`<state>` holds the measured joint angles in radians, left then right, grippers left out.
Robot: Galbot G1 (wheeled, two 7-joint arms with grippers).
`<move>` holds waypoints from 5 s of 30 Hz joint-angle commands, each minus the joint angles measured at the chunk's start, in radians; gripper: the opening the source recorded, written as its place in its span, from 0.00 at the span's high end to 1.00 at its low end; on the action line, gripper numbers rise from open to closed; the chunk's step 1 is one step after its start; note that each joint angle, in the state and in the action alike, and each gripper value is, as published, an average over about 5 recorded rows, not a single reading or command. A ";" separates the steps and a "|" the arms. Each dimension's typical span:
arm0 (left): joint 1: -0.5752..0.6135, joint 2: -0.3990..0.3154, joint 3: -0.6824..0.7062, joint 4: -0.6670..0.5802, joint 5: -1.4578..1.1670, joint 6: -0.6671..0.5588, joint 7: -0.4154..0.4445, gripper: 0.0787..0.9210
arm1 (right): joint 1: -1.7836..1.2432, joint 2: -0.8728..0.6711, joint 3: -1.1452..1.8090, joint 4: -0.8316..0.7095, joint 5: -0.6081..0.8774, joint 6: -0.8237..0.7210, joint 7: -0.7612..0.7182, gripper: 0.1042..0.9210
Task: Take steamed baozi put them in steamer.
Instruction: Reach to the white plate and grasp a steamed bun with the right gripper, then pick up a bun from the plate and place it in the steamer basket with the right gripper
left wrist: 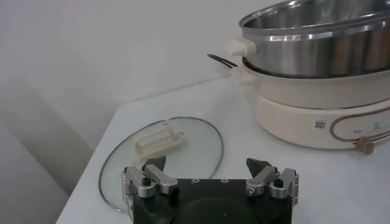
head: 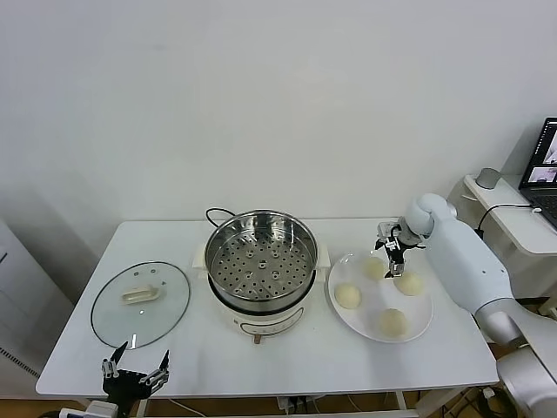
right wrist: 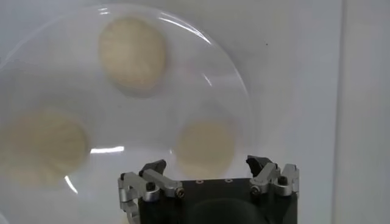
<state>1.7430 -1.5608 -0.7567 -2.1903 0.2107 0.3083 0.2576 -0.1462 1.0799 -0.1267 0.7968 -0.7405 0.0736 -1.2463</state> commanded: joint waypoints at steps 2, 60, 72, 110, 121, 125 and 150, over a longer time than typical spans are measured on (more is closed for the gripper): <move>-0.001 0.002 0.001 0.004 0.001 0.000 0.001 0.12 | 0.000 0.046 0.026 -0.070 -0.072 0.015 0.036 0.12; -0.037 -0.003 0.013 0.020 0.055 -0.011 -0.018 0.12 | 0.445 0.094 -0.343 -0.072 0.406 -0.071 -0.068 0.45; -0.054 -0.018 0.020 0.026 0.072 -0.012 -0.030 0.12 | 0.664 0.384 -0.441 -0.364 0.519 0.237 -0.138 0.44; -0.048 -0.052 0.025 0.022 0.081 -0.009 -0.030 0.12 | 0.439 0.509 -0.525 -0.216 0.103 0.799 0.080 0.44; -0.052 -0.052 0.032 0.029 0.082 -0.009 -0.030 0.12 | 0.402 0.522 -0.482 -0.235 0.002 0.799 0.151 0.44; -0.054 -0.053 0.036 0.032 0.082 -0.010 -0.030 0.12 | 0.395 0.522 -0.482 -0.240 -0.027 0.799 0.187 0.44; -0.059 -0.048 0.039 0.036 0.083 -0.007 -0.025 0.12 | 0.632 0.406 -0.708 -0.235 0.724 0.678 -0.056 0.12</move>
<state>1.6850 -1.6092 -0.7192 -2.1531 0.2935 0.2998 0.2302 0.3478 1.5444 -0.7178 0.5617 -0.4561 0.8236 -1.1479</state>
